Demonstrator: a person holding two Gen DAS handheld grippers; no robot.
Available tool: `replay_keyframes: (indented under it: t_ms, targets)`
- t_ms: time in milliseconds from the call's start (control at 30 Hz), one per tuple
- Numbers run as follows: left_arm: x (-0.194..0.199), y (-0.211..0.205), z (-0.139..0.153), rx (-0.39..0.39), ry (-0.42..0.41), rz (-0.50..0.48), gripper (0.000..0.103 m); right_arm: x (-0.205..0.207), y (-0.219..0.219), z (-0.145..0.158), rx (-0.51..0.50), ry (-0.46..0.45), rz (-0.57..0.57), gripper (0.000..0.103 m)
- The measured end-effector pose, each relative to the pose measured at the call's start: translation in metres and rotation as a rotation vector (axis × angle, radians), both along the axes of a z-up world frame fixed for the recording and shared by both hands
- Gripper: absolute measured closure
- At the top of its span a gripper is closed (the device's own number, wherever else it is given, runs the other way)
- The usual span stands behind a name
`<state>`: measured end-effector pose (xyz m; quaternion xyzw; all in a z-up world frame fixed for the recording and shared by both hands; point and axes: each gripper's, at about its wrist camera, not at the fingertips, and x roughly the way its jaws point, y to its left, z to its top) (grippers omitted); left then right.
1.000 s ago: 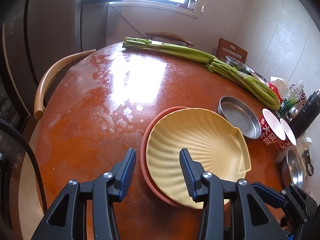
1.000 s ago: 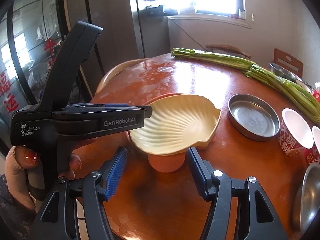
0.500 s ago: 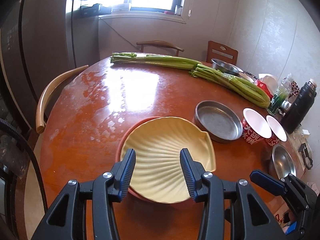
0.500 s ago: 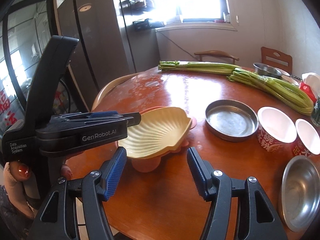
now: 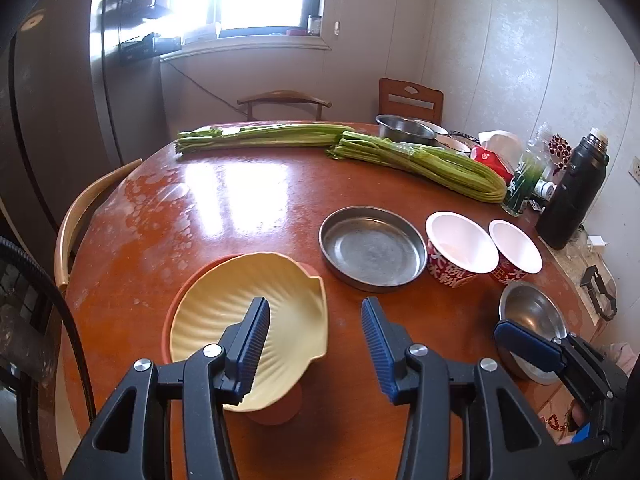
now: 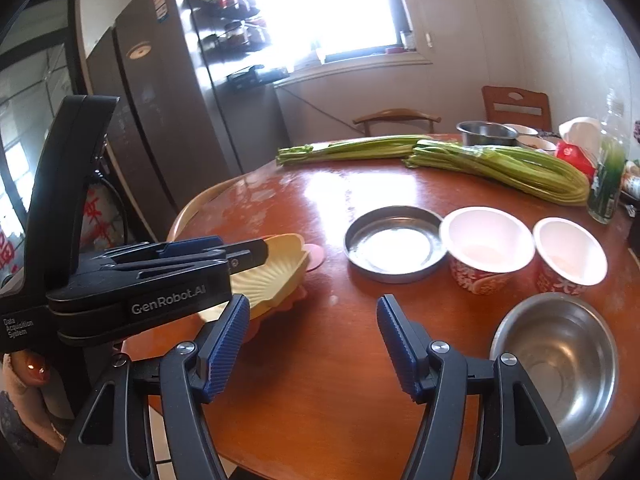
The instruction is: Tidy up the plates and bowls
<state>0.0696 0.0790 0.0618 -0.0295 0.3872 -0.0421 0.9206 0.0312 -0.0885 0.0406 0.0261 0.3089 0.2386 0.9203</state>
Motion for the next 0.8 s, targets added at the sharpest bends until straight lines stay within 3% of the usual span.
replay_keyframes:
  t_ms: [333,800]
  targets:
    - [0.015,-0.027,0.010,0.027,-0.001,-0.041,0.055,0.011,-0.039,0.006,0.053,0.012,-0.072,0.034]
    - [0.060,-0.045,0.045,0.073,0.005,-0.086,0.054,0.045,-0.051,0.021,0.058,0.077,-0.129,0.034]
